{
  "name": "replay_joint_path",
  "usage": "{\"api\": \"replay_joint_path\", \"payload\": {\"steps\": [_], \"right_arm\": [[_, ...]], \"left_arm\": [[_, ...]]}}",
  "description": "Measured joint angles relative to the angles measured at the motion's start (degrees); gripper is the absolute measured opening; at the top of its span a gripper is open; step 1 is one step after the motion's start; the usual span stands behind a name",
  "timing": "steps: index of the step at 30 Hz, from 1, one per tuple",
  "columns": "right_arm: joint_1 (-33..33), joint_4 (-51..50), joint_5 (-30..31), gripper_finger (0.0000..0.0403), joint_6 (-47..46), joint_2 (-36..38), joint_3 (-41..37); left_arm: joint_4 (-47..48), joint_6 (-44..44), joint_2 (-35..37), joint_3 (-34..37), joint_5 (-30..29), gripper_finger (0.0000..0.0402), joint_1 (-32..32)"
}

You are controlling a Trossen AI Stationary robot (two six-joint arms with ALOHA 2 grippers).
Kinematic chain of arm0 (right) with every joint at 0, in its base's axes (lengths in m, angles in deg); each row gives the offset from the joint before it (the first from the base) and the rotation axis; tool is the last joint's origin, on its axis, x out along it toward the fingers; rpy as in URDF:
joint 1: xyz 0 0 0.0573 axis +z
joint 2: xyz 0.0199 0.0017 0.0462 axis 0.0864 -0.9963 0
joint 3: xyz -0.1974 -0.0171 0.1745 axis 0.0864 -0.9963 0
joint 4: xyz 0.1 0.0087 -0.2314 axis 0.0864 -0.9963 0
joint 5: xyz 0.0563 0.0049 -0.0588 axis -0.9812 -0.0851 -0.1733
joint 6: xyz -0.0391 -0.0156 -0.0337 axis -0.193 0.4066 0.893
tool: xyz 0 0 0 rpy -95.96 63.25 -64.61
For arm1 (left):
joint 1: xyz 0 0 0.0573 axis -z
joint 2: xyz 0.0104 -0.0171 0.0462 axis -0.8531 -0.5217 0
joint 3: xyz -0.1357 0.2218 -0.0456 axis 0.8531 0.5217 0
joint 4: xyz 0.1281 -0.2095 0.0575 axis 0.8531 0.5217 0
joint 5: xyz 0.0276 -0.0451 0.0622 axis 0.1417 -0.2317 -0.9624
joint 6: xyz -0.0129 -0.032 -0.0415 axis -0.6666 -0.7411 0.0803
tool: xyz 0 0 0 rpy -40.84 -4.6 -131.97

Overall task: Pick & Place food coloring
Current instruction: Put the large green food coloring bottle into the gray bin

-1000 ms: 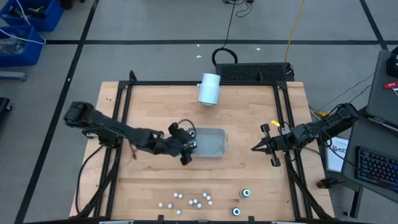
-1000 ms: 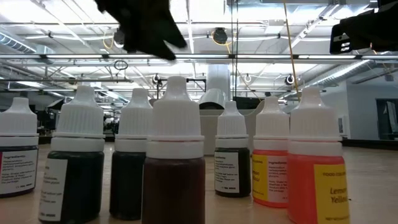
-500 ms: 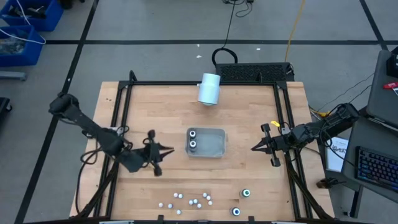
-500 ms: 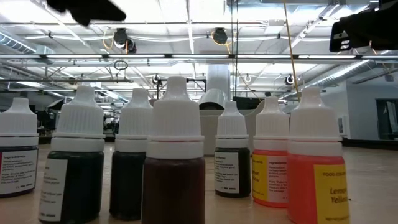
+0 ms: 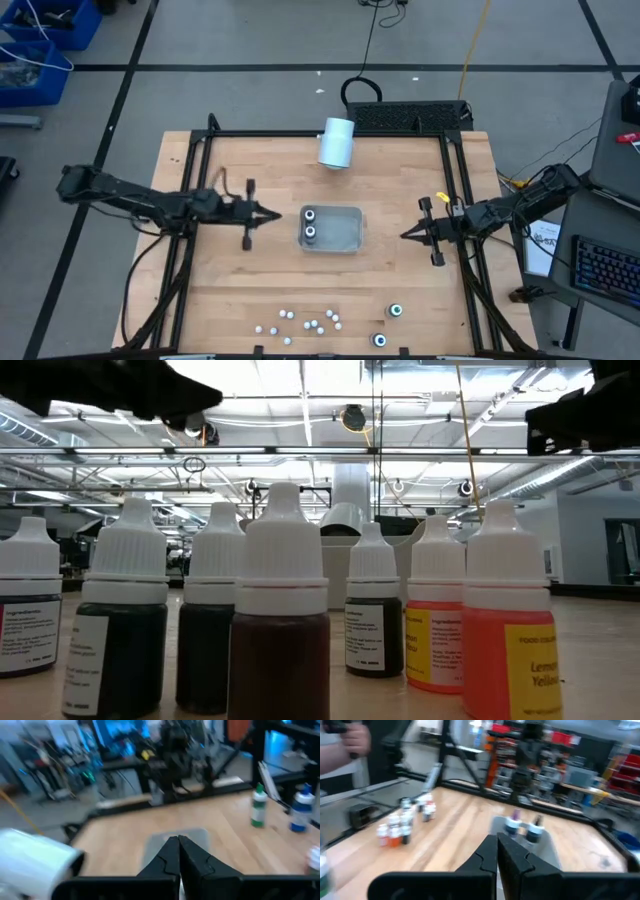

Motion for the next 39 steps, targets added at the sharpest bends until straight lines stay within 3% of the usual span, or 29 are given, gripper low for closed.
{"api": "replay_joint_path", "payload": {"steps": [3, 7, 15, 22, 29, 31, 34, 39], "right_arm": [[-0.02, -0.09, 1.7, 0.0, -0.54, -0.2, 0.0], [-0.02, -0.1, 1.53, 0.0, 0.31, -0.39, 0.0], [-0.02, 0.79, 1.6, 0.0, 1.68, -2.13, 0.0], [-0.02, 2.92, 2.06, 0.0, 3.41, -3.17, 0.0], [-0.02, 1.55, 13.82, 0.0, 3.05, -3.46, 1.04], [0.16, -1.64, 15.29, 0.0, 2.55, -4.77, 4.19], [1.7, -8.41, 21.36, 0.0, 0.12, -10.22, 11.69], [6.96, -21.75, 23.04, 0.0, -2.96, -27.14, 29.53]], "left_arm": [[0.99, 2.0, 6.99, 2.87, 0.45, 0.0003, -2.2], [4.05, 1.94, 13.58, 4.68, 6.95, 0.0002, -7.65], [2.83, -5.51, 13.5, 9.76, 18.42, 0.0002, -18.27], [-4.54, -9.52, 11.61, 16.06, 16.48, 0.0003, -17.91], [-7.34, -11.57, 11.61, 17.99, -0.73, 0.0011, -17.74], [-7.2, -13.61, 11.61, 17.99, -3.23, 0.0018, -17.74], [-7.14, -14.73, 11.61, 17.99, -2.2, 0.0021, -17.74], [-7.16, -15.69, 11.65, 17.99, 2.41, 0.0012, -17.71]]}}
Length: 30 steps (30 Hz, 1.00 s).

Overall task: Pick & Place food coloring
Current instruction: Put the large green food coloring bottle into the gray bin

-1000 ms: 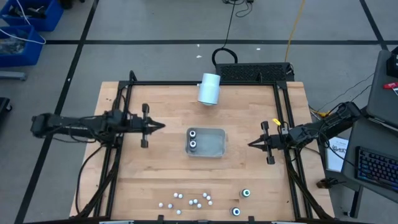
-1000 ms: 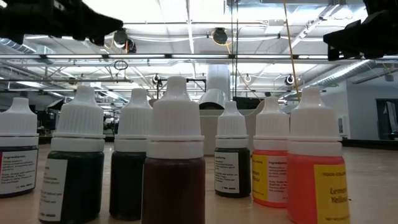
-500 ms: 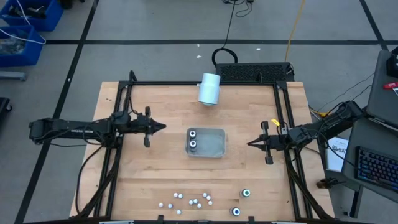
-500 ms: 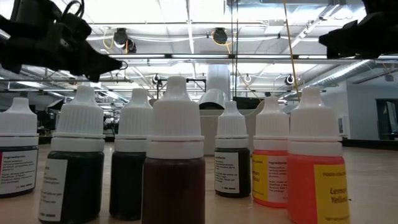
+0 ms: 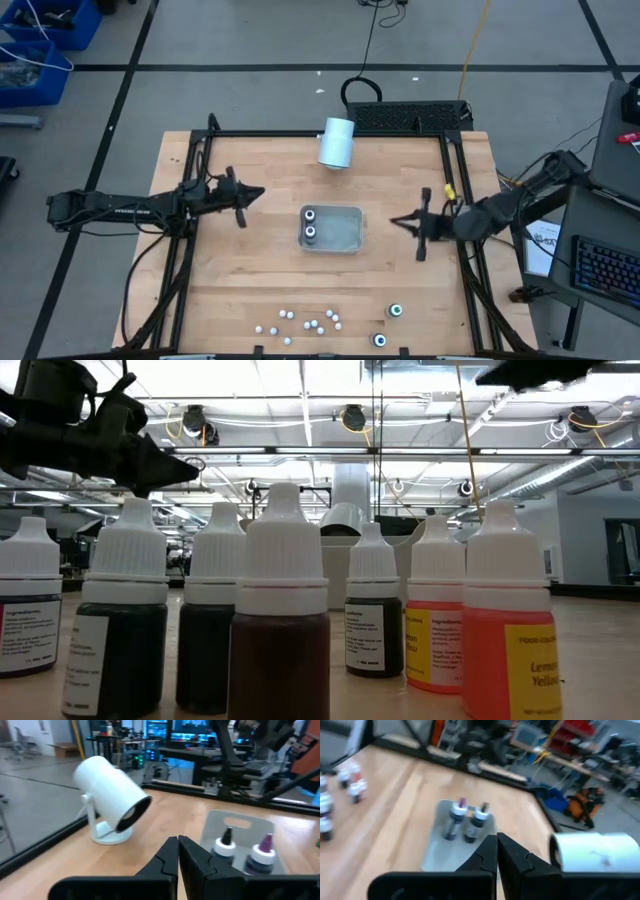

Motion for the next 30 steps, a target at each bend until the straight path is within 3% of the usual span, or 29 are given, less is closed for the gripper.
{"api": "replay_joint_path", "payload": {"steps": [5, 9, 12, 18, 24, 30], "right_arm": [[5.33, -24.17, 1.75, 0.0, -8.38, -18.72, 22.04], [7.58, -40.01, -7.7, 0.0, -21.75, -29.7, 37.49], [8.8, -45.0, -11.98, 0.0007, -27.87, -34.98, 43.22], [10.04, -43.55, -21.69, 0.0083, -29.49, -39.34, 42.96], [12.03, -41.19, -22.89, 0.0171, -23.72, -40.03, 38.04], [12.81, -39.66, -23.62, 0.0221, -27.08, -40.0, 34.34]], "left_arm": [[-0.13, -4.45, 0.0, 0.0, 2.15, 0.0004, 0.0], [-0.16, -4.87, 0.0, 0.0, 4.17, 0.0016, 0.04], [-0.2, -5.8, 0.0, 0.0, 3.98, 0.0022, 0.5], [-1.53, -6.31, 0.0, 0.0, 3.58, 0.0023, 1.75], [-2.36, -5.26, 0.0, 0.0, 3.56, 0.0023, 2.23], [-2.6, -4.22, 0.0, 0.0, 3.54, 0.0024, 2.23]]}}
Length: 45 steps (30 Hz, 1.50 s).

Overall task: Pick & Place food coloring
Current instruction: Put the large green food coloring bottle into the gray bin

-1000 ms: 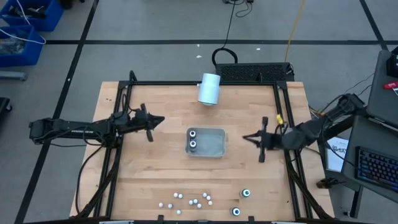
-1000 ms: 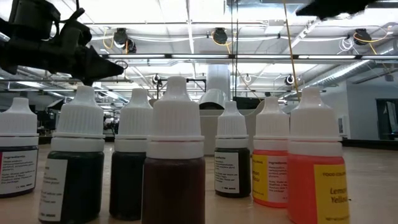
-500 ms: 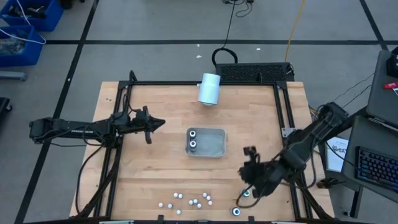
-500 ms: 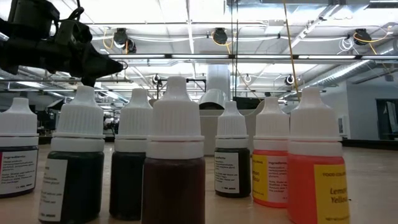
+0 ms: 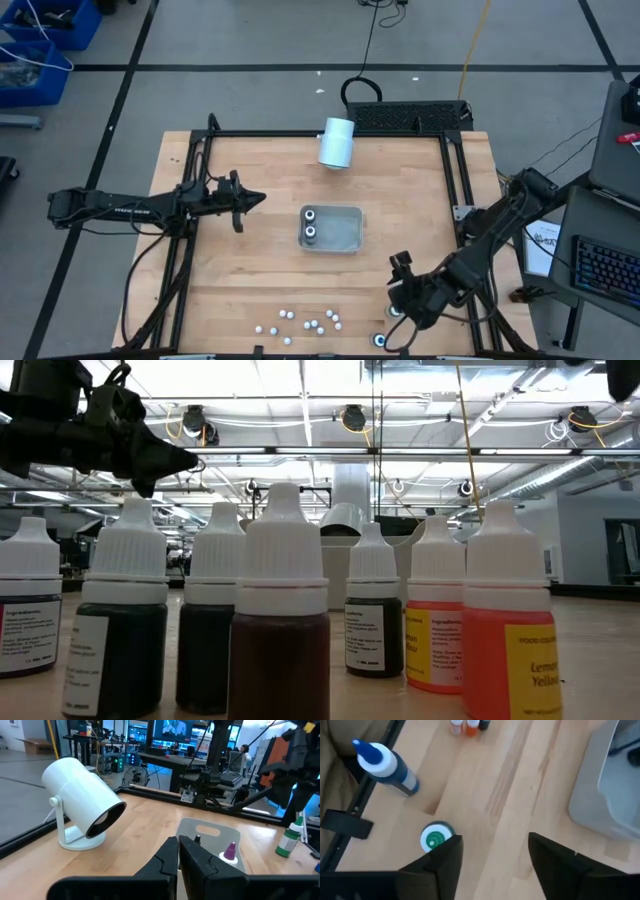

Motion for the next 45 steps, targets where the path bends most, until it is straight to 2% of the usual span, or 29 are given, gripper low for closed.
{"api": "replay_joint_path", "payload": {"steps": [7, 10, 14, 19, 25, 35, 45], "right_arm": [[0.25, 9.9, -6.29, 0.0242, -1.85, 0.21, -4.87], [0.37, 10.79, -8.7, 0.0241, -2.41, -0.07, -5.71], [0.62, 10.53, -8.03, 0.0239, -2.29, 0.21, -5.62], [0.07, 7.3, -4.06, 0.0239, -1.88, 0.21, -5.62], [-0.99, 6.16, -3.97, 0.0241, -0.83, 1.93, -5.62], [-0.48, 10.3, -5.53, 0.0241, 0.39, 9.81, -5.59], [2.5, 11.52, -6.35, 0.0236, -3.11, 1.46, -5.58]], "left_arm": [[-0.15, -0.22, 0.0, 0.0, -0.02, 0.0024, -0.02], [-0.11, -0.22, 0.0, -0.02, -0.02, 0.0024, -0.02], [-0.06, -0.24, 0.01, -0.02, -0.04, 0.0024, -0.02], [-0.04, -0.15, 0.0, -0.02, -0.04, 0.0024, -0.04], [-0.04, 0.0, 0.0, -0.02, -0.04, 0.0024, -0.04], [0.0, 0.0, 0.0, -0.02, -0.04, 0.0024, -0.03], [1.3, 0.0, 0.02, -0.07, -0.07, 0.0024, -0.04]]}}
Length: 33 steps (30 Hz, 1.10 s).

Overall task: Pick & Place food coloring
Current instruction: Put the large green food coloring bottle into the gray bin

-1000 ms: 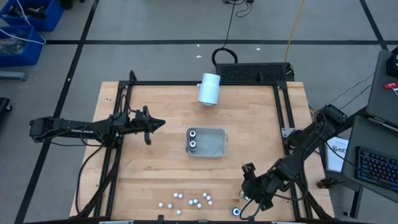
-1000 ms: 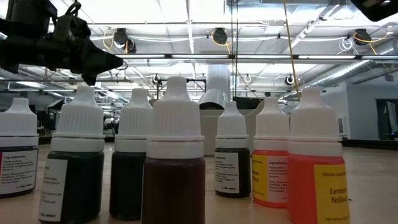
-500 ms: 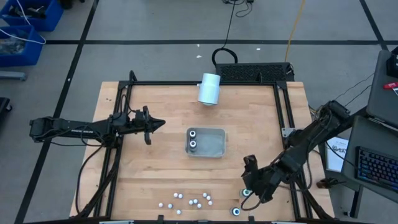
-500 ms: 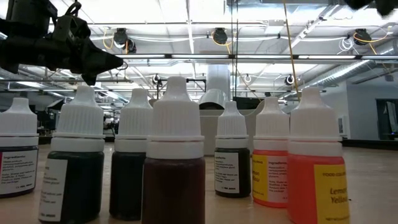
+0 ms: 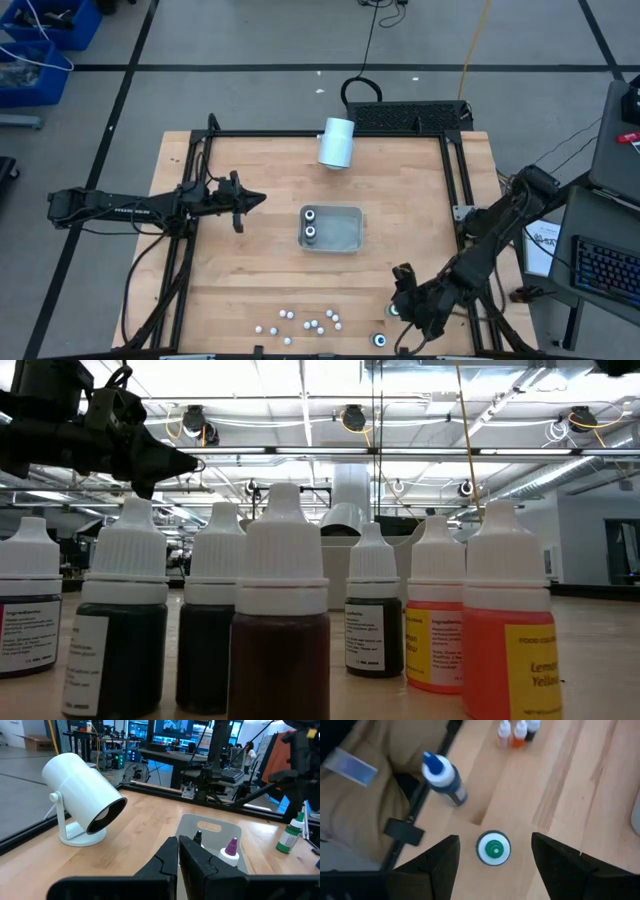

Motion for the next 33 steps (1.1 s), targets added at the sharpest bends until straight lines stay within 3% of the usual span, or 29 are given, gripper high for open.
{"api": "replay_joint_path", "payload": {"steps": [11, 28, 33], "right_arm": [[0.08, 1.32, 0.84, 0.0238, -0.89, -3.5, 0.0], [0.22, 6.1, -0.61, 0.0201, -1.02, -3.5, -5.03], [0.22, 6.11, -0.59, 0.0167, -0.96, -3.5, -5.03]], "left_arm": [[-0.04, 0.37, 0.0, 0.0, 0.0, 0.0024, 0.0], [-0.04, 0.66, 0.0, 0.0, -0.02, 0.0024, 0.02], [-0.06, 0.95, 0.0, 0.0, -0.04, 0.0024, 0.0]]}}
